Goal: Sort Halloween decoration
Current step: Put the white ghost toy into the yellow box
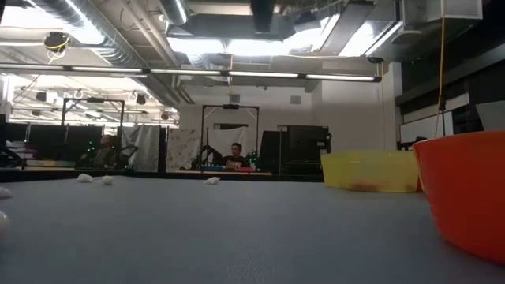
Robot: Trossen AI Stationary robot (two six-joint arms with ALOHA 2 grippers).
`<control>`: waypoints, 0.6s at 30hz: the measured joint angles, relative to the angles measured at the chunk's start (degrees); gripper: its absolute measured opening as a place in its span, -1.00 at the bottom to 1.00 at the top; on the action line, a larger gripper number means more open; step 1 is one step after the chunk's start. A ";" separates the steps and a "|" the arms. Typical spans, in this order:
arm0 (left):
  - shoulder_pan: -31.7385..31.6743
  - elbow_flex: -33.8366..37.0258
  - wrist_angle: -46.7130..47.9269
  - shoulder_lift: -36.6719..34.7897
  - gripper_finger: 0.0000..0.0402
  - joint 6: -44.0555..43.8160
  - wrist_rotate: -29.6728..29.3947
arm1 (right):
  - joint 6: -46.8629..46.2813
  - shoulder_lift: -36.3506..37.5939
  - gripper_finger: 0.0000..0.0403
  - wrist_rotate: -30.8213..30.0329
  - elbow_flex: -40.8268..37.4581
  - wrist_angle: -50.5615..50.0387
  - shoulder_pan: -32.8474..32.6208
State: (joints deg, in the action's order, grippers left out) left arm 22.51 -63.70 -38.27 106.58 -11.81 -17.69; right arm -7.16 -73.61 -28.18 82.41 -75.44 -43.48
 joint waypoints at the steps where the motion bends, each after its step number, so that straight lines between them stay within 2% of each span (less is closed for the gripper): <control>1: -0.33 -0.04 -2.35 0.83 -0.78 0.47 0.31 | 0.03 0.73 0.12 -0.72 0.00 0.03 0.00; 7: -1.62 -6.55 -5.37 8.04 -0.78 0.63 0.79 | 0.08 3.78 0.12 -4.76 0.00 0.50 0.00; 12: -2.29 -17.99 -4.67 17.07 -0.78 5.19 4.54 | 0.07 4.85 0.12 -8.39 0.00 0.44 0.01; 18: -3.05 -31.05 -4.31 26.85 -0.78 9.94 8.47 | 0.07 4.88 0.12 -8.60 0.00 0.43 0.02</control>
State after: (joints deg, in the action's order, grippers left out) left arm 19.46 -94.75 -42.58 133.43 -1.87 -9.23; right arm -7.09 -68.73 -36.78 82.41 -75.00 -43.46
